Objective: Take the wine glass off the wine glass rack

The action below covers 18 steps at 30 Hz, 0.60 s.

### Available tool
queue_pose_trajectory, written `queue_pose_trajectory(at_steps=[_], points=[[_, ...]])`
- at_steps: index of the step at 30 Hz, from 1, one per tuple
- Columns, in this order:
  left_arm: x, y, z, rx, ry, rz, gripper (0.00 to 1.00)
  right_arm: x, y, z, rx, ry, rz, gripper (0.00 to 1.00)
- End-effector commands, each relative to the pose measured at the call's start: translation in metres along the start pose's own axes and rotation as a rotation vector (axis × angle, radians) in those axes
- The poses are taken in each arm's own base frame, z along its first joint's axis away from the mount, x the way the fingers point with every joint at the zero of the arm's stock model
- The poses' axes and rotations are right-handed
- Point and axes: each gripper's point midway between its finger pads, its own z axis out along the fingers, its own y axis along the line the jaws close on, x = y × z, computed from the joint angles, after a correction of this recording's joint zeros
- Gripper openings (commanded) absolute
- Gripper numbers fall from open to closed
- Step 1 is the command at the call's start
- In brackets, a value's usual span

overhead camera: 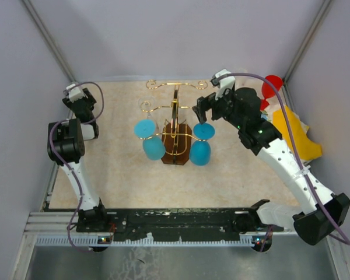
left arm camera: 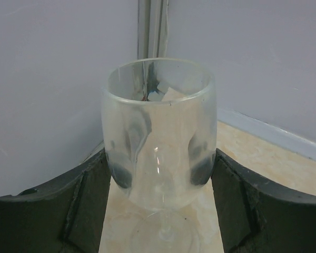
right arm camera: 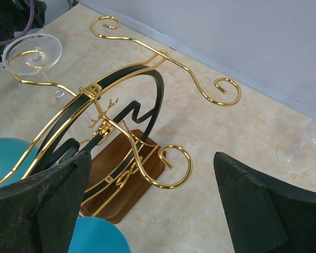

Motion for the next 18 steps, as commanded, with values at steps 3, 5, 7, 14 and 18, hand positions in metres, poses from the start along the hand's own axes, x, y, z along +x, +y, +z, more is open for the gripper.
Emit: queue_pose_trajectory(at_steps=[3, 5, 7, 14, 18], points=[[-0.006, -0.002, 0.001, 0.020, -0.039, -0.027, 0.81, -0.014, 0.001, 0.005, -0.014, -0.054, 0.009, 0.99], [-0.007, -0.005, 0.001, 0.034, -0.033, -0.028, 0.90, -0.014, 0.002, 0.006, -0.020, -0.051, 0.016, 0.99], [-0.007, -0.008, 0.001, 0.052, -0.017, -0.031, 1.00, -0.014, 0.003, 0.007, -0.022, -0.044, 0.036, 0.97], [-0.014, -0.015, -0.007, 0.078, 0.008, -0.059, 1.00, -0.034, 0.020, 0.017, -0.105, 0.012, 0.174, 0.76], [-0.020, -0.012, -0.013, 0.066, 0.009, -0.064, 1.00, -0.048, 0.042, 0.025, -0.208, 0.058, 0.299, 0.65]])
